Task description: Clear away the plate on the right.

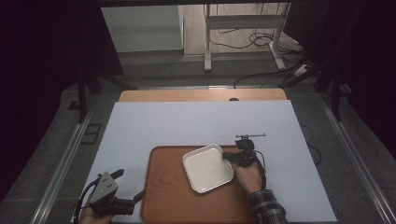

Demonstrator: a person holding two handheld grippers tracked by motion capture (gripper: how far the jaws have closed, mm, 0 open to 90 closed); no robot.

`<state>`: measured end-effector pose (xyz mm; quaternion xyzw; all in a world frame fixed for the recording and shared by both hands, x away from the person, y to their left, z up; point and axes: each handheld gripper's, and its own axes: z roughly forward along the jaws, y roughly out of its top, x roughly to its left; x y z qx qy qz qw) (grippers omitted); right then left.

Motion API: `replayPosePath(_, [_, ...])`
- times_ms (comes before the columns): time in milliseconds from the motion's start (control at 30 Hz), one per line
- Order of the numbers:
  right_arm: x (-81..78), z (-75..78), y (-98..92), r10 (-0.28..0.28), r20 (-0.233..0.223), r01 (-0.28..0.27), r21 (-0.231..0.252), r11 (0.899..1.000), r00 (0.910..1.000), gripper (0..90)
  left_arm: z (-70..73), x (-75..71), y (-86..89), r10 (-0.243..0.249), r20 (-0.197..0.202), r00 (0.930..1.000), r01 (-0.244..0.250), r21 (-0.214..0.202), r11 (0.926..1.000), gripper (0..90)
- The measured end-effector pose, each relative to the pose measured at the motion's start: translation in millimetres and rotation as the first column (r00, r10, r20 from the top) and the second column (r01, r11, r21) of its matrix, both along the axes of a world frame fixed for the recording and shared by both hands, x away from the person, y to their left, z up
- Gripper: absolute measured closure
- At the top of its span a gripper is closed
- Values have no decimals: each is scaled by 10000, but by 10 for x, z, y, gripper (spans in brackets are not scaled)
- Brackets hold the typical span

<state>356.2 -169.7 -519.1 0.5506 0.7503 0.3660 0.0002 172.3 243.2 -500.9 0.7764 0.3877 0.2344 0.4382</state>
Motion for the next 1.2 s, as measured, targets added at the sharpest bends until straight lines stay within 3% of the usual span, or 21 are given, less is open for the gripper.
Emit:
replayPosePath(100, [-1,-8,3,53,156,-53,-7,10000,9999,866,0,0,-1,-3,-3,10000,3,13,10000,1])
replayPosePath(233, [-2,8,-16,163,273,-158,-189,9997,9995,750,1,-1,-2,-7,6,10000,7,13,10000,1])
replayPosePath(333, [-12,47,-32,310,465,-302,-185,9994,9984,717,1,0,-1,-12,6,10000,12,9,10000,1])
replayPosePath(400, [-56,130,-56,815,988,-758,-601,9953,9918,700,1,0,2,1,2,10000,-1,-15,10000,1])
replayPosePath(467, [-69,149,-64,922,1124,-848,-694,9940,9894,705,1,-1,2,3,6,10000,-3,-18,10000,1])
replayPosePath(600, [-194,293,-128,1583,2028,-1386,-1079,9845,9663,807,1,-1,1,-1,15,10000,1,-18,10000,1])
replayPosePath(633, [-194,293,-128,1583,2028,-1386,-1079,9845,9663,807,1,-1,1,-1,15,10000,1,-18,10000,1])
replayPosePath(667, [-262,354,-141,1866,2380,-1635,-1136,9800,9532,848,2,1,2,5,9,10000,-5,-28,10000,1])
replayPosePath(700, [-262,354,-141,1866,2380,-1635,-1136,9800,9532,848,2,1,2,8,6,10000,-8,-34,10000,1])
replayPosePath(733, [-321,394,-146,2156,2536,-1927,-1123,9748,9430,872,2,2,3,10,4,10000,-10,-39,10000,1])
replayPosePath(767, [-321,394,-146,2156,2536,-1927,-1123,9748,9430,872,2,2,3,10,4,10000,-10,-39,10000,1])
replayPosePath(800, [-387,426,-137,2369,2693,-2125,-1170,9701,9335,885,2,2,3,14,2,10000,-14,-32,10000,1])
replayPosePath(900, [-445,457,-125,2559,2761,-2348,-1073,9661,9264,889,1,2,1,11,3,10000,-11,-25,10000,1])
replayPosePath(933, [-516,486,-99,2806,2909,-2588,-1119,9594,9147,891,2,1,3,14,2,10000,-14,-27,10000,1])
replayPosePath(1000, [-596,505,-60,3058,2998,-2809,-1240,9517,9037,892,2,1,4,18,-1,10000,-18,-27,10000,1])
replayPosePath(1200, [-781,498,13,3408,2833,-3202,-1178,9400,8964,892,1,0,4,18,3,10000,-18,4,10000,1])
